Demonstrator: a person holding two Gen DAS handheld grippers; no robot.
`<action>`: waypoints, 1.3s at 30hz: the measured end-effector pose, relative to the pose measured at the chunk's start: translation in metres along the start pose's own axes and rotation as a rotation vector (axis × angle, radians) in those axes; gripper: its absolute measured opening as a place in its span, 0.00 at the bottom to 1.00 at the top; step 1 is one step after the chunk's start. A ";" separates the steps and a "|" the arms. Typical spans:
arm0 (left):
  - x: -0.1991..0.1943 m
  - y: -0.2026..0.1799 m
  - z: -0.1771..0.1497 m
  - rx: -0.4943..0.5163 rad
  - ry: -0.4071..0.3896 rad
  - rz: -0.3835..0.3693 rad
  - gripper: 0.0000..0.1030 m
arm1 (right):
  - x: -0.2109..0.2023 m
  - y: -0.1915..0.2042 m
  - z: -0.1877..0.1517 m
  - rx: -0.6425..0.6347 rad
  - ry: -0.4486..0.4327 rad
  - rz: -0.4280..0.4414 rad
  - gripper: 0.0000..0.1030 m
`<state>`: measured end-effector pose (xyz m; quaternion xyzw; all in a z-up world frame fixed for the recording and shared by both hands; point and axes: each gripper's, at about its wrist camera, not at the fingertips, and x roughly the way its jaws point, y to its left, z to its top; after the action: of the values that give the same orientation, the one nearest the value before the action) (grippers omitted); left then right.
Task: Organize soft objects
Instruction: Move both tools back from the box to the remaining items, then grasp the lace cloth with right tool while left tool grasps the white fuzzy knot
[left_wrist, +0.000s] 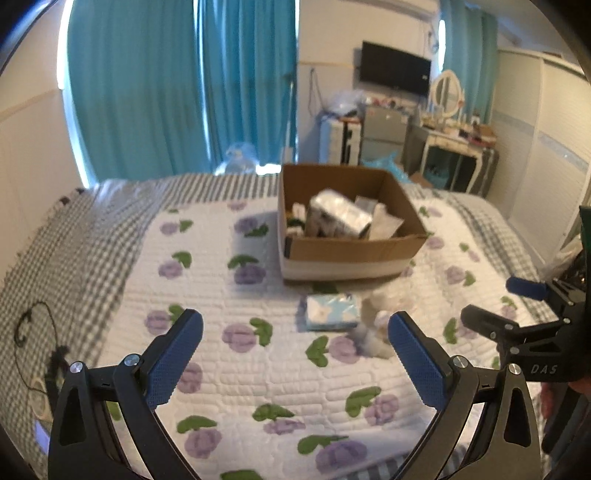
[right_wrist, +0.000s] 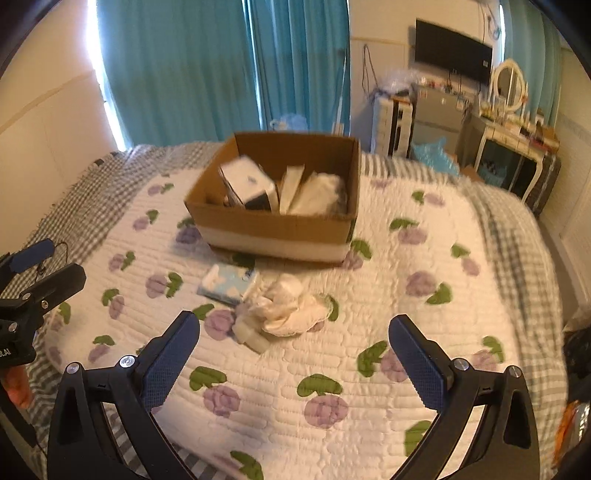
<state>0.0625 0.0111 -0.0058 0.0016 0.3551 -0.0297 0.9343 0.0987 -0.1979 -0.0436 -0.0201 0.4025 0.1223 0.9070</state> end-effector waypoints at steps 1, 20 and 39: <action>0.008 -0.001 -0.001 -0.001 0.011 0.008 0.99 | 0.007 -0.001 0.000 0.005 0.007 0.006 1.00; 0.115 0.001 -0.002 -0.032 0.167 0.030 0.99 | 0.129 -0.016 -0.009 0.076 0.153 0.081 0.29; 0.151 -0.092 -0.033 0.148 0.322 -0.107 0.77 | 0.076 -0.079 -0.021 0.138 0.035 -0.013 0.24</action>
<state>0.1477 -0.0883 -0.1290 0.0560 0.4964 -0.1048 0.8599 0.1512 -0.2615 -0.1185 0.0378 0.4256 0.0881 0.8998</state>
